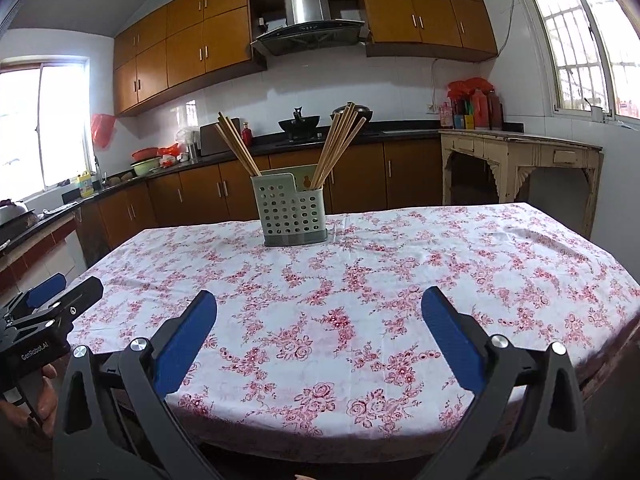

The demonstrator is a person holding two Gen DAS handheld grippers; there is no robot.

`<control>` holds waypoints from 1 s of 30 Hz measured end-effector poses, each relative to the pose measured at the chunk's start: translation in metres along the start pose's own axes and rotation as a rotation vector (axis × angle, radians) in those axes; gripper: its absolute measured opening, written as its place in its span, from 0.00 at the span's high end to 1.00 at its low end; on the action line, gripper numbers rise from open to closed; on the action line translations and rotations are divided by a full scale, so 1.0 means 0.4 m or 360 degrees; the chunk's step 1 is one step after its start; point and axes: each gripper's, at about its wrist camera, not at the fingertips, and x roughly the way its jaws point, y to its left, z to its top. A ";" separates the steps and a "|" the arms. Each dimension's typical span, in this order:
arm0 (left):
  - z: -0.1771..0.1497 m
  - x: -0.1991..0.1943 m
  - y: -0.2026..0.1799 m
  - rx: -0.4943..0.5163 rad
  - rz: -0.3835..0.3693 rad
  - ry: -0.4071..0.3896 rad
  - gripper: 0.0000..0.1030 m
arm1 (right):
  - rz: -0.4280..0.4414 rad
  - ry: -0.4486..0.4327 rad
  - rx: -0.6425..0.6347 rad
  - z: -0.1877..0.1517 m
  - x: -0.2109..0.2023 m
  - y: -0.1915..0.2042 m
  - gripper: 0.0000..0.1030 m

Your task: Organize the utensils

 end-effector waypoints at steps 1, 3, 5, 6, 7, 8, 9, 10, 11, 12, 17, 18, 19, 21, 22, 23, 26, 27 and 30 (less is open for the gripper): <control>0.000 0.000 0.000 -0.0001 0.0003 0.0000 0.04 | -0.0002 -0.0004 -0.0004 0.000 -0.001 0.001 0.02; -0.002 -0.001 0.001 -0.0005 0.0006 -0.0004 0.04 | -0.0004 -0.0018 -0.0011 0.001 -0.005 0.003 0.02; -0.002 -0.003 0.000 -0.0007 0.0007 -0.0010 0.04 | -0.0001 -0.0030 -0.0020 0.002 -0.010 0.006 0.02; -0.002 -0.004 -0.001 -0.0007 0.0007 -0.0014 0.04 | 0.0001 -0.0034 -0.0025 0.003 -0.012 0.008 0.02; -0.002 -0.005 -0.002 -0.0005 0.0005 -0.0017 0.04 | 0.0002 -0.0035 -0.0028 0.004 -0.012 0.009 0.02; -0.003 -0.005 -0.004 -0.0002 0.0004 -0.0020 0.04 | 0.0002 -0.0035 -0.0030 0.005 -0.012 0.009 0.02; -0.004 -0.006 -0.005 0.0001 0.0002 -0.0023 0.04 | 0.0002 -0.0036 -0.0031 0.005 -0.014 0.011 0.02; -0.004 -0.007 -0.006 0.0003 -0.0001 -0.0028 0.04 | 0.0001 -0.0037 -0.0030 0.004 -0.014 0.011 0.02; -0.003 -0.009 -0.007 0.0005 -0.0003 -0.0035 0.04 | 0.0001 -0.0038 -0.0031 0.005 -0.014 0.011 0.02; -0.003 -0.011 -0.007 0.0007 -0.0003 -0.0040 0.04 | -0.0001 -0.0043 -0.0031 0.005 -0.016 0.011 0.02; -0.005 -0.014 -0.012 0.0015 -0.0001 -0.0045 0.04 | 0.0001 -0.0048 -0.0038 0.006 -0.017 0.017 0.02; -0.004 -0.015 -0.011 0.0013 -0.0004 -0.0046 0.04 | 0.0000 -0.0048 -0.0037 0.005 -0.018 0.017 0.02; -0.005 -0.014 -0.011 0.0013 -0.0001 -0.0045 0.04 | -0.0001 -0.0046 -0.0036 0.005 -0.017 0.017 0.02; -0.005 -0.014 -0.012 0.0011 0.0003 -0.0042 0.04 | -0.0002 -0.0043 -0.0032 0.005 -0.017 0.017 0.02; -0.006 -0.014 -0.013 0.0010 0.0005 -0.0041 0.04 | -0.0003 -0.0042 -0.0030 0.005 -0.018 0.017 0.02; -0.006 -0.014 -0.013 0.0009 0.0004 -0.0040 0.04 | -0.0003 -0.0041 -0.0029 0.005 -0.018 0.017 0.02; -0.007 -0.013 -0.013 0.0009 0.0004 -0.0037 0.04 | -0.0003 -0.0041 -0.0028 0.005 -0.018 0.016 0.02; -0.007 -0.012 -0.012 0.0009 0.0005 -0.0035 0.04 | -0.0004 -0.0040 -0.0027 0.005 -0.019 0.016 0.02; -0.009 -0.011 -0.010 0.0008 0.0004 -0.0033 0.04 | -0.0005 -0.0038 -0.0025 0.005 -0.016 0.015 0.02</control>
